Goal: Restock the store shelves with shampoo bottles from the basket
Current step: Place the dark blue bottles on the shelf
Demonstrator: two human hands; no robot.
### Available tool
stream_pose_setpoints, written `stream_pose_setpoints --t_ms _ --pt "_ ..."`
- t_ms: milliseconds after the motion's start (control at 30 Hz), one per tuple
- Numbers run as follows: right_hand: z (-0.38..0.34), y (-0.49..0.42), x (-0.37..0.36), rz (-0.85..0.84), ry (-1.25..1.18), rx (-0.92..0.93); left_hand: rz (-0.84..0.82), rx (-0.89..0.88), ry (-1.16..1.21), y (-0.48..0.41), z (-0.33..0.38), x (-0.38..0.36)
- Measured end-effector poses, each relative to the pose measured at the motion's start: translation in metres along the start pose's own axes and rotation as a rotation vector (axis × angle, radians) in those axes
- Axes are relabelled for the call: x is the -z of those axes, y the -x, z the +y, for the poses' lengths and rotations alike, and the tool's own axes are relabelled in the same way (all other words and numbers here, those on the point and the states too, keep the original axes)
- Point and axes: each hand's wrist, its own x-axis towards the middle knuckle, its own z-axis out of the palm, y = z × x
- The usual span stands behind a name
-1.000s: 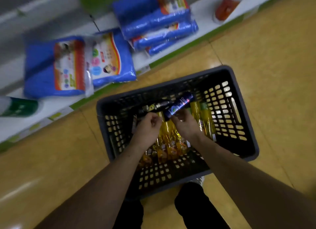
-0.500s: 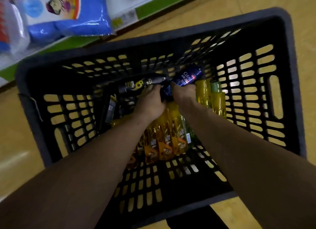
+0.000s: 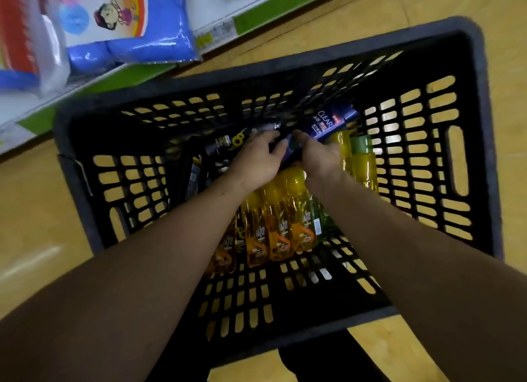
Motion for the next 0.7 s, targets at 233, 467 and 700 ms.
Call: stream_pose_setpoints --t_ms 233,467,700 --pt "-0.034 0.111 0.049 -0.402 -0.177 0.085 -0.048 0.019 0.404 0.078 0.063 0.058" --pt "-0.107 0.239 0.055 -0.587 -0.200 0.259 -0.060 -0.114 0.665 0.167 0.150 0.143" --pt "-0.188 0.375 0.038 -0.674 -0.051 0.471 -0.013 -0.313 0.676 0.263 0.214 0.256"
